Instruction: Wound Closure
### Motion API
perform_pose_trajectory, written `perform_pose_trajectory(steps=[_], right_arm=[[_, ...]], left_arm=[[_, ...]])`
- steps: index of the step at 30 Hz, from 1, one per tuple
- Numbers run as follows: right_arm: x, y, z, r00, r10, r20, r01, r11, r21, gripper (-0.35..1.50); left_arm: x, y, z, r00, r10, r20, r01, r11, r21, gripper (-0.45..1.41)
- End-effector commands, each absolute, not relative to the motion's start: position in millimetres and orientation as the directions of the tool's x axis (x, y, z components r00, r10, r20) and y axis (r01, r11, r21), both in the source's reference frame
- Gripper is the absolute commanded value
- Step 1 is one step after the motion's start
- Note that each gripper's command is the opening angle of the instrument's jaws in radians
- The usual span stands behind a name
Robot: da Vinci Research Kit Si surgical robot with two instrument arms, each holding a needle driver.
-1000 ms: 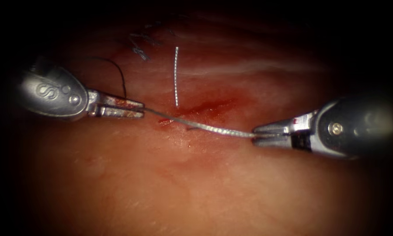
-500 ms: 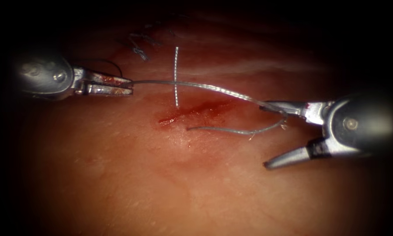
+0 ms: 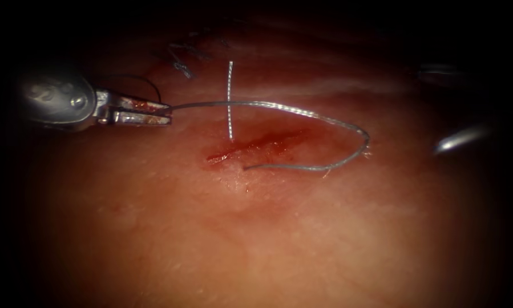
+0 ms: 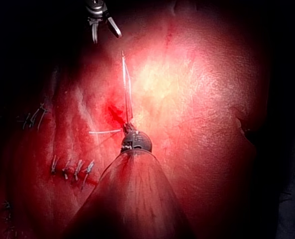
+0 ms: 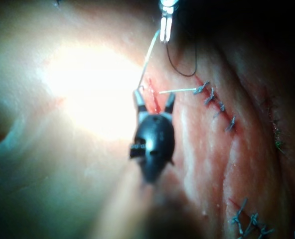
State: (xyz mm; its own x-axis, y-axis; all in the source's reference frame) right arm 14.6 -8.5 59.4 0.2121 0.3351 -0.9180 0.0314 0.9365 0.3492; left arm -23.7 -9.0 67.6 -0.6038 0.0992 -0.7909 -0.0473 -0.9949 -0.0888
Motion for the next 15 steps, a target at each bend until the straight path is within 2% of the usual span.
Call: perform_pose_trajectory(steps=[1, 15], right_arm=[[15.6, -7.7, 61.5, 0.217, 0.333, -0.918, 0.017, 0.939, 0.344, -0.35], [25.2, -10.9, 65.0, 0.197, 0.295, -0.935, 0.057, 0.949, 0.311, -0.35]], left_arm=[[-24.3, -9.3, 68.1, -0.603, 0.1, -0.791, -0.048, -0.995, -0.09, -0.45], [-28.7, -7.7, 69.7, -0.61, 0.176, -0.773, -0.132, -0.984, -0.12, -0.45]])
